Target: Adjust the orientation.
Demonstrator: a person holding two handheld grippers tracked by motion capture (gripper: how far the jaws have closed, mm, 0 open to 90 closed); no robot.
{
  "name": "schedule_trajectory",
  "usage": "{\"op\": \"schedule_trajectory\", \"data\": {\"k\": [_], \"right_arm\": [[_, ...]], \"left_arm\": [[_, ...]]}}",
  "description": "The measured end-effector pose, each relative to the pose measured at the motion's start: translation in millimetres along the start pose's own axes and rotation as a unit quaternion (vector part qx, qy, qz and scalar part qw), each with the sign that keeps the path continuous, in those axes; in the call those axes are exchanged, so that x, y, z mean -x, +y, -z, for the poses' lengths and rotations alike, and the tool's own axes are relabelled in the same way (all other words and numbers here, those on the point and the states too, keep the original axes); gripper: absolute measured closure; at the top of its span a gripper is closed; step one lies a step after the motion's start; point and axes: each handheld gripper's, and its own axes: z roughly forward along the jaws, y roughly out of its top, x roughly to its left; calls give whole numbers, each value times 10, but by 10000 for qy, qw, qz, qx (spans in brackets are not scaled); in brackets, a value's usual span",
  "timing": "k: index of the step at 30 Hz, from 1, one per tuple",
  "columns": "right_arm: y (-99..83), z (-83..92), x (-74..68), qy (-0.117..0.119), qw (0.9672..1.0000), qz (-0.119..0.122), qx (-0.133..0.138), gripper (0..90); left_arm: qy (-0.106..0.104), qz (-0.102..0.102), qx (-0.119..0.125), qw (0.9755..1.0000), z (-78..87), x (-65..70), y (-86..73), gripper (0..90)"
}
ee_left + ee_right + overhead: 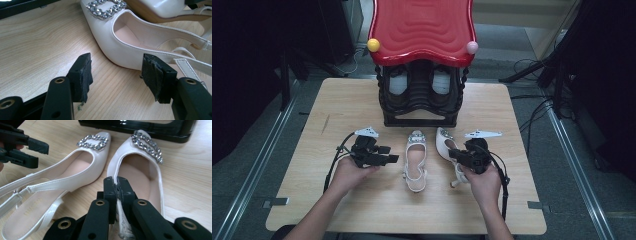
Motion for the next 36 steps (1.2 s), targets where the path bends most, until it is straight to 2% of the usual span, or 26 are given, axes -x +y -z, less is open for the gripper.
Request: {"op": "schedule_trajectory", "data": {"k": [8,17,29,36], "right_arm": [[-9,-223,-166,47,9996,79,-255,880],[-19,-336,-274,-34,9991,174,-394,877],[1,-446,-393,-156,9988,220,-402,862],[11,-382,-363,96,9997,153,-193,805]], "left_arm": [[-6,-47,-7,10000,1,20,-1,416],[-7,-61,-31,10000,-15,26,0,416],[-4,-83,-81,9999,-33,45,-4,416],[3,-101,-90,9999,-57,59,0,417]]}}
